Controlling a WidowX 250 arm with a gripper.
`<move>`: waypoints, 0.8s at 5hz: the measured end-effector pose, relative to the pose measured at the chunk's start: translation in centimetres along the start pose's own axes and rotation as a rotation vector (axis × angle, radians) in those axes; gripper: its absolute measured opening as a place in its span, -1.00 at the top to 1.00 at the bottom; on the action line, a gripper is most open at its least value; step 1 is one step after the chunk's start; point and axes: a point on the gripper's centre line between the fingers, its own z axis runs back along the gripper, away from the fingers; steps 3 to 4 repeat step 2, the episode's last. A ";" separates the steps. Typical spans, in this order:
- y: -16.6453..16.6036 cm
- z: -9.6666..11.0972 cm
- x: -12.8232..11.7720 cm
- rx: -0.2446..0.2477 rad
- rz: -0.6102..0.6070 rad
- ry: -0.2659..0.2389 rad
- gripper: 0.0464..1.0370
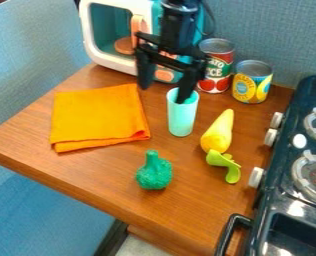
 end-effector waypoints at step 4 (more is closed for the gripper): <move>0.2 0.2 -5.1 -0.028 0.017 -0.010 -0.93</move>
